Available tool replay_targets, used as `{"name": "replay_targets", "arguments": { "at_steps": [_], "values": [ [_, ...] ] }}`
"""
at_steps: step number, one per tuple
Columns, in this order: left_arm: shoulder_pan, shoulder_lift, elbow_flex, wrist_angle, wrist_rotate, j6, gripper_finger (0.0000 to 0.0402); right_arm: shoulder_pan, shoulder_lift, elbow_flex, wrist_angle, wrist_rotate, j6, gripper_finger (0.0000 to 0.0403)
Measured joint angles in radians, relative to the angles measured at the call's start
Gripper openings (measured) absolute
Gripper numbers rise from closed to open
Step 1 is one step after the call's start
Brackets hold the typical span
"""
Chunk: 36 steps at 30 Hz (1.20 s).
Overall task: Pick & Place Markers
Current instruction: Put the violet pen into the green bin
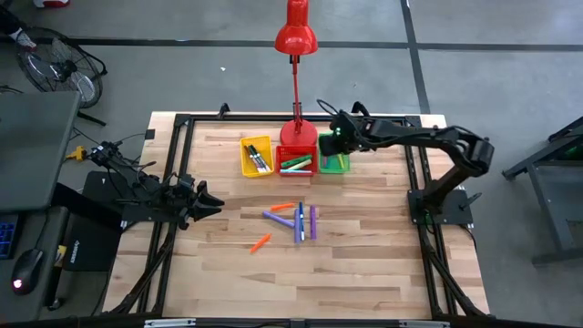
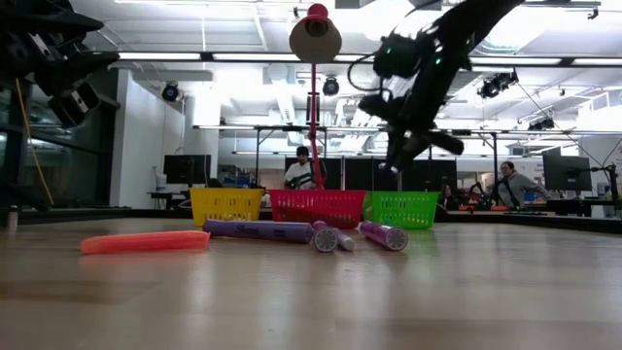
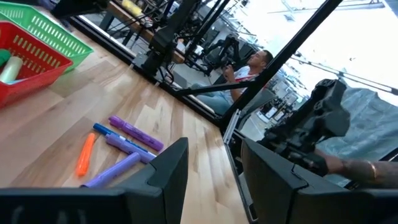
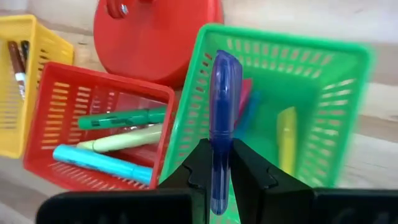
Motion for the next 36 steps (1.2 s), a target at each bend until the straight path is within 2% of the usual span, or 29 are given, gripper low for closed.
{"name": "replay_targets", "arguments": {
  "at_steps": [8,21,36],
  "values": [
    [0.0,0.0,0.0,-0.001,0.001,-0.032,0.0147,-0.012,0.11,-0.001,0.013,-0.018,0.045,0.0034],
    [0.0,0.0,0.0,-0.017,0.001,-0.051,0.0147,-0.022,0.165,-0.001,0.0,-0.026,0.072,0.0034],
    [0.0,0.0,0.0,-0.024,0.001,-0.054,0.0147,-0.022,0.166,-0.001,-0.001,-0.03,0.043,0.0045]
  ]
}}
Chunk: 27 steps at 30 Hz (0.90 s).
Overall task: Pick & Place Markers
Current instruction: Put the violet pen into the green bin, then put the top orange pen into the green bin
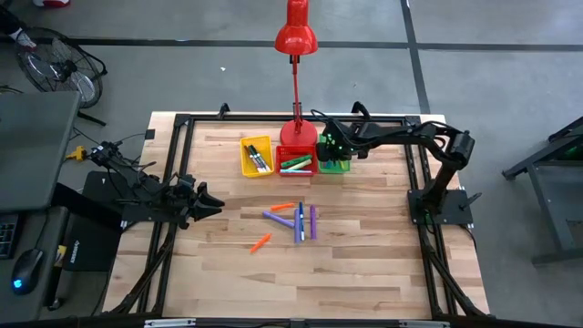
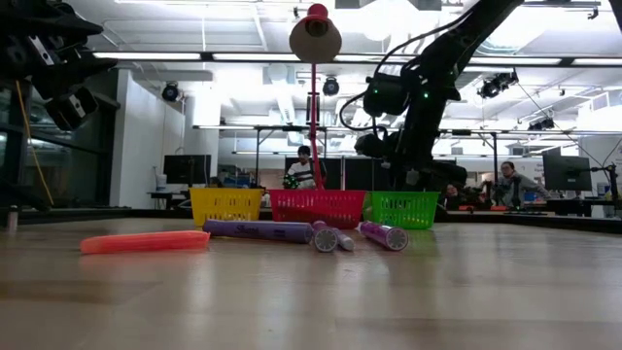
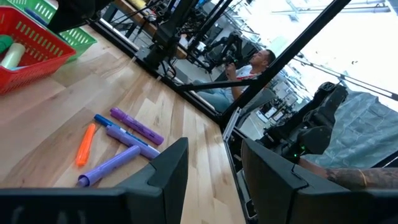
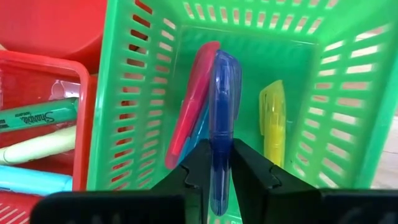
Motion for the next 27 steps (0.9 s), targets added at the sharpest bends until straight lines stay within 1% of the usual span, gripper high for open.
{"name": "replay_targets", "arguments": {
  "at_steps": [4,18,27],
  "values": [
    [0.0,0.0,0.0,0.0,0.0,0.0,0.0147,0.0,0.0,0.0,0.0,-0.003,-0.001,0.0047],
    [0.0,0.0,0.0,0.0,-0.001,0.0,0.0147,0.0,0.0,0.0,0.0,-0.028,-0.029,0.008],
    [0.0,0.0,0.0,0.0,-0.003,0.0,0.0147,0.0,-0.005,0.006,-0.006,-0.044,-0.079,0.0105]
  ]
}}
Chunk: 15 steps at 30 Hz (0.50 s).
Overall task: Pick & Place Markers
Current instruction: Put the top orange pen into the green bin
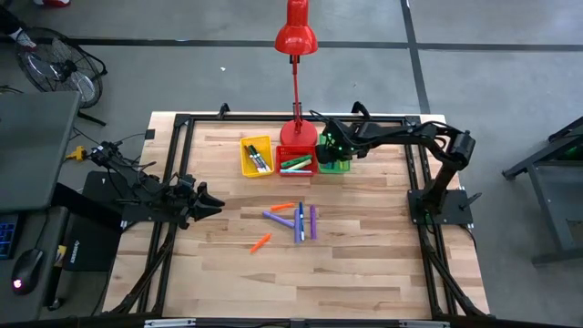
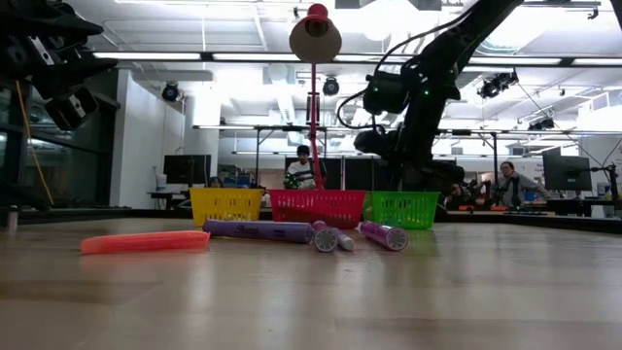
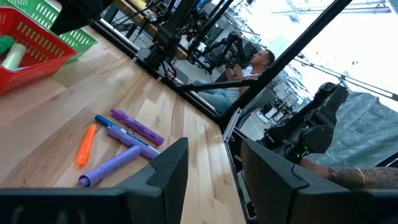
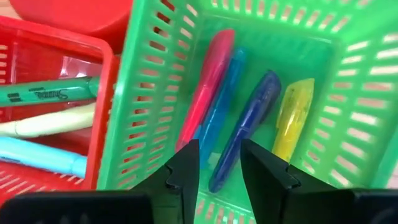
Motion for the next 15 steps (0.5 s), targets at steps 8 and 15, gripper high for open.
{"name": "replay_targets", "arguments": {
  "at_steps": [8,15],
  "values": [
    [0.0,0.0,0.0,0.0,-0.018,-0.01,0.0147,-0.001,0.0,0.077,-0.029,-0.001,-0.124,0.011],
    [0.0,0.0,0.0,0.0,-0.044,-0.027,0.0147,-0.001,0.0,0.177,-0.057,-0.044,-0.299,0.011]
  ]
}}
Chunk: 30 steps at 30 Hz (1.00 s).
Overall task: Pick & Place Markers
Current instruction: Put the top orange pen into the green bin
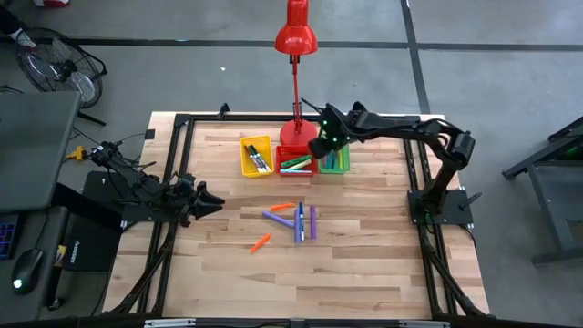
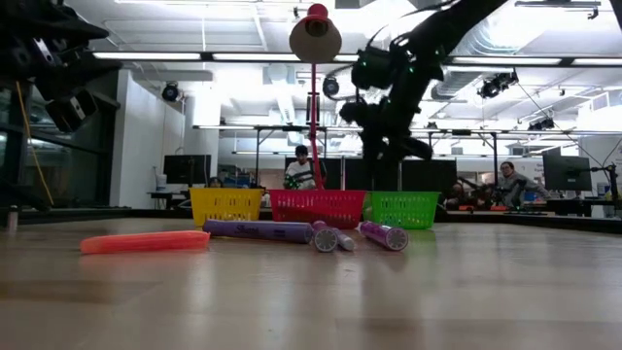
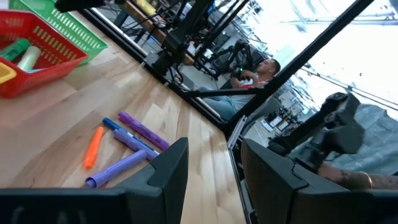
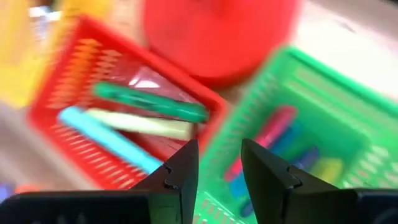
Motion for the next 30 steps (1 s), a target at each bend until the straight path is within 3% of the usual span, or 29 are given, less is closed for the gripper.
{"name": "replay_targets", "arguments": {
  "at_steps": [10,19,30],
  "values": [
    [0.0,0.0,0.0,0.0,-0.057,-0.039,0.0147,0.068,0.0,0.118,0.001,-0.142,-0.396,0.011],
    [0.0,0.0,0.0,0.013,-0.147,-0.078,0.0147,0.182,0.0,0.128,0.003,-0.212,-0.724,0.0111],
    [0.0,0.0,0.0,0.025,-0.299,-0.078,0.0147,0.304,0.057,0.127,0.147,-0.215,-0.887,0.0145]
  ]
}}
